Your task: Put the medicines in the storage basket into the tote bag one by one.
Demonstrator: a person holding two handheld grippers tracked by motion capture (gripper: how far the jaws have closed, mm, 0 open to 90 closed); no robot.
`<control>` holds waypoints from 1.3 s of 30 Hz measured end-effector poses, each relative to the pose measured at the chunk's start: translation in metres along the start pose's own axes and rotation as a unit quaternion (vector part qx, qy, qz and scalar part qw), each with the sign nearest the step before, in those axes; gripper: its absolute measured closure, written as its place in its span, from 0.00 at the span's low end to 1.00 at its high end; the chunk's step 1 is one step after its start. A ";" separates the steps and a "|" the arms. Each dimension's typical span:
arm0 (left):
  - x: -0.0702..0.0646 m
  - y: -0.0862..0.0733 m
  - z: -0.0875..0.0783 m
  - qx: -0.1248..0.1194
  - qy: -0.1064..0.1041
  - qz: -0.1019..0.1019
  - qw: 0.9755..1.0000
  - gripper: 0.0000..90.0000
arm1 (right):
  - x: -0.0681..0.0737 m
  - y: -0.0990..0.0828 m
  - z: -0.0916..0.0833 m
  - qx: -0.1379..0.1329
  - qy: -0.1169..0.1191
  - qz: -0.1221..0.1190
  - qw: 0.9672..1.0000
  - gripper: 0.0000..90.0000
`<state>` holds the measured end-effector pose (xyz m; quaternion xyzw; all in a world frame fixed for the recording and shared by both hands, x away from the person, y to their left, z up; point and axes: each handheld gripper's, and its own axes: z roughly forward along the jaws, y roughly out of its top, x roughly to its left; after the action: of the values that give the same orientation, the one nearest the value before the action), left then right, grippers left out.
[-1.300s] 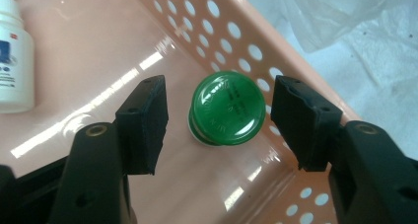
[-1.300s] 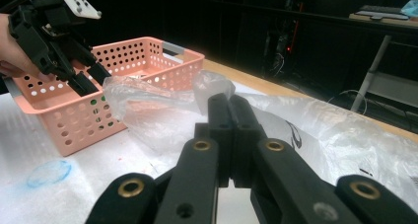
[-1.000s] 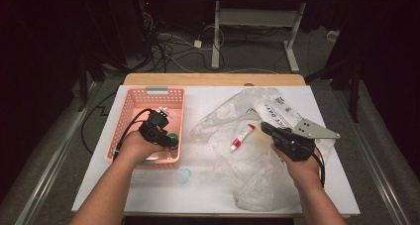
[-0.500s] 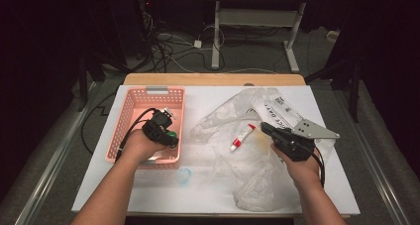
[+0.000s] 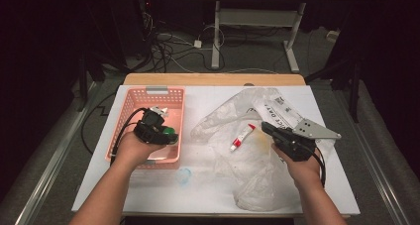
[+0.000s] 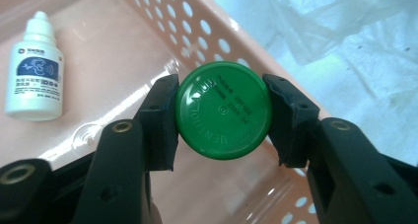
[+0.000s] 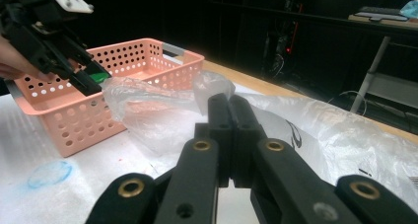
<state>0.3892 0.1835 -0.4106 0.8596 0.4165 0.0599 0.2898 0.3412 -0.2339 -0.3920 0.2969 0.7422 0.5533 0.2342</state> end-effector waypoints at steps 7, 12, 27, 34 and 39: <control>-0.008 -0.019 -0.012 -0.060 0.011 -0.007 0.998 0.56 | 0.002 0.001 0.000 0.001 0.001 -0.003 1.000 1.00; -0.011 -0.033 -0.019 -0.113 0.016 -0.017 0.993 0.56 | 0.003 0.001 -0.001 0.001 0.001 -0.004 1.000 1.00; -0.023 -0.060 -0.022 -0.186 0.020 -0.045 0.981 0.56 | 0.003 0.000 -0.003 0.002 0.000 -0.004 1.000 1.00; -0.028 -0.065 -0.024 -0.208 0.023 -0.043 0.977 0.56 | 0.002 0.001 -0.005 -0.001 0.000 -0.005 1.000 1.00; -0.031 -0.065 -0.025 -0.214 0.022 -0.041 0.976 0.56 | 0.003 0.000 -0.005 0.001 -0.001 -0.007 1.000 1.00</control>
<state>0.3167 0.2030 -0.4210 0.7583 0.4356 0.1545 0.4598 0.3361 -0.2354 -0.3904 0.2925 0.7443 0.5509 0.2386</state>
